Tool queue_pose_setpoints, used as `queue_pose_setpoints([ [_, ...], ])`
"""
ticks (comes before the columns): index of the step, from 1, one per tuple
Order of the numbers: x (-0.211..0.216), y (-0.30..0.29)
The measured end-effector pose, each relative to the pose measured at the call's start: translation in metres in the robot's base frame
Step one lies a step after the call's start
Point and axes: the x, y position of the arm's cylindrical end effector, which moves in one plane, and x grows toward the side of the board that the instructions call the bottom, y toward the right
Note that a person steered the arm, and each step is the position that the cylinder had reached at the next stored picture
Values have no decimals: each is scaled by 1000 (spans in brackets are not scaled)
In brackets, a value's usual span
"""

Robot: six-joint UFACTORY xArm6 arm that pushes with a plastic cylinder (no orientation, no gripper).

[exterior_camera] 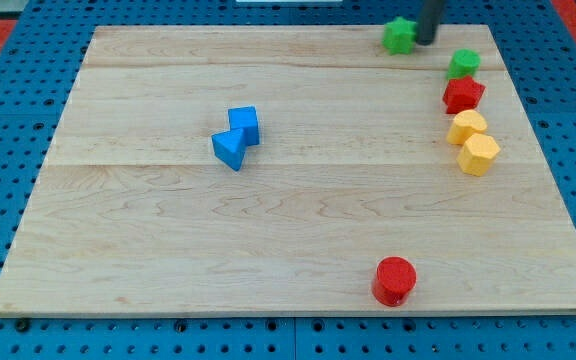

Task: Slide the green star towards the left center of the board

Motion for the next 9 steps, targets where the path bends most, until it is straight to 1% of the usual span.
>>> queue_pose_setpoints([
  [1,0,-44],
  [3,0,-43],
  [4,-1,-26],
  [5,-31,-10],
  [6,-30,-55],
  [7,-12,-157],
  [8,57,-248],
  [9,102,-302],
])
